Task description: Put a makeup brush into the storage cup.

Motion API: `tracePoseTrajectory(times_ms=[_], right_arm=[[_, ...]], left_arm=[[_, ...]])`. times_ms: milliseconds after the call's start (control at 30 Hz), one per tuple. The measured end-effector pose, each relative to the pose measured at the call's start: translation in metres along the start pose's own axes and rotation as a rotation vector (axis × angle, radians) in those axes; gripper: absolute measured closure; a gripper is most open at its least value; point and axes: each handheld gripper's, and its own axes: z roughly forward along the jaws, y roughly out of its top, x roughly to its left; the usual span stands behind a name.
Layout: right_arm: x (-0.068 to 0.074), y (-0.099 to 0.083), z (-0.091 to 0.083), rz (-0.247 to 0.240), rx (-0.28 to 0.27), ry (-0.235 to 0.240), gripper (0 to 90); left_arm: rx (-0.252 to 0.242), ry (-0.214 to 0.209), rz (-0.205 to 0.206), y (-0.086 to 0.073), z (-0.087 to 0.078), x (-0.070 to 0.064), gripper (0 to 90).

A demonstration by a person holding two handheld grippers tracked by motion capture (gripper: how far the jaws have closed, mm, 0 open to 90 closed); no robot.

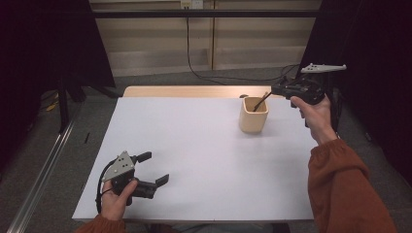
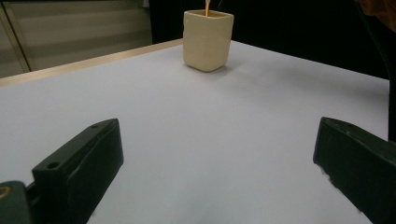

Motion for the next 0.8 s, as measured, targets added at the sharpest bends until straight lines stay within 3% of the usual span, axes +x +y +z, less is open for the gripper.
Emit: tracePoseTrajectory(times_ms=[133, 533, 800], right_arm=[[-0.002, -0.001, 0.008, -0.002, 0.044, -0.018, 85.2], [-0.003, -0.007, 0.029, 0.004, 0.110, -0.025, 85.2], [-0.005, -0.012, 0.035, 0.022, 0.113, -0.022, 85.2]], left_arm=[[-0.003, -0.002, -0.003, 0.000, 0.000, 0.000, 1.5], [0.004, -0.009, 0.000, 0.000, 0.001, 0.000, 1.5], [0.005, -0.007, 0.002, 0.000, 0.001, 0.000, 1.5]])
